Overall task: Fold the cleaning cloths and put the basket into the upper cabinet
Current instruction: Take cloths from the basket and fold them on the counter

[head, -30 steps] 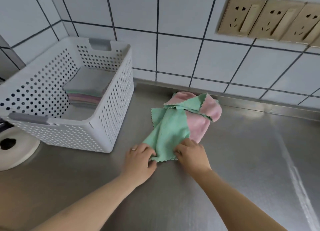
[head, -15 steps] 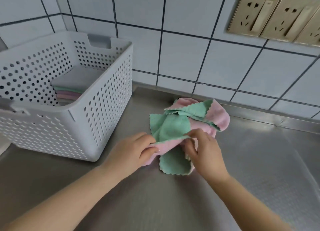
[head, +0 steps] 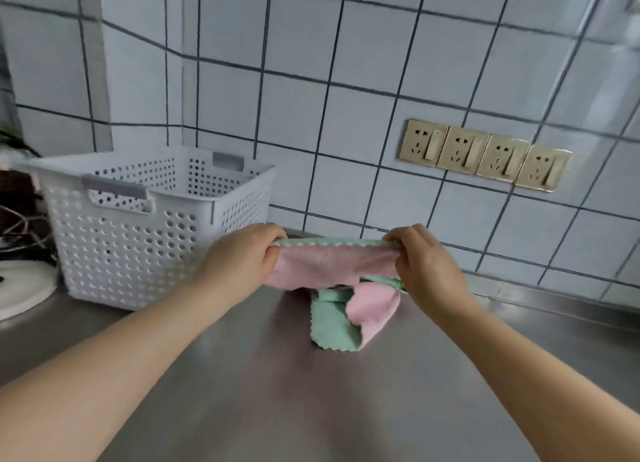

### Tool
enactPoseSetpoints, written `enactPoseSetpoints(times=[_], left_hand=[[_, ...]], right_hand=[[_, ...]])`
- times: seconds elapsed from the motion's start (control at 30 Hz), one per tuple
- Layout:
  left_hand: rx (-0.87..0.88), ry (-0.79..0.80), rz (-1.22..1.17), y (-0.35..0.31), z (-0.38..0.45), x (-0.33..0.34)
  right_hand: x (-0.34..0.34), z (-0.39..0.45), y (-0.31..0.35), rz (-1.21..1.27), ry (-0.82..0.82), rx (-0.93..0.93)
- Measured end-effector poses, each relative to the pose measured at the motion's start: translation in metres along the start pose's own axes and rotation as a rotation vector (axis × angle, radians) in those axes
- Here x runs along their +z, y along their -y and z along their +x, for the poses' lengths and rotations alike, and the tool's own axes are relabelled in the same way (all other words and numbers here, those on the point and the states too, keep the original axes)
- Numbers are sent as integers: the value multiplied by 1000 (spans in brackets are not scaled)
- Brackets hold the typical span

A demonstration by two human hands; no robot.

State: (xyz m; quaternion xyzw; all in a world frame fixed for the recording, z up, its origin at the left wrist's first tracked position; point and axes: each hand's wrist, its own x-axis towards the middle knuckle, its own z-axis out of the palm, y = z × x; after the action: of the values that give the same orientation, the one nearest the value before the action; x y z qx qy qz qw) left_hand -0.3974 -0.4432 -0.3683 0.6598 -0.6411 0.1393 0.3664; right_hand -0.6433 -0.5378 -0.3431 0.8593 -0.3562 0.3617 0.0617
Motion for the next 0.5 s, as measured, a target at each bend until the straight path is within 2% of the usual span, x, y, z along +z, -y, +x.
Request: enactPoseSetpoints(times=[0.27,0.4,0.5], left_hand=[[20,-146,-28,-47,-15,-97],[-27,-170,-207,-65,-16,-125],[-62,-133,-328,-69,-9,-140]], right_hand=[[-121,-10,44,-157,-129,27],[-162,-15,44,-120,-168,57],[-177,-13,40,-69,-159,180]])
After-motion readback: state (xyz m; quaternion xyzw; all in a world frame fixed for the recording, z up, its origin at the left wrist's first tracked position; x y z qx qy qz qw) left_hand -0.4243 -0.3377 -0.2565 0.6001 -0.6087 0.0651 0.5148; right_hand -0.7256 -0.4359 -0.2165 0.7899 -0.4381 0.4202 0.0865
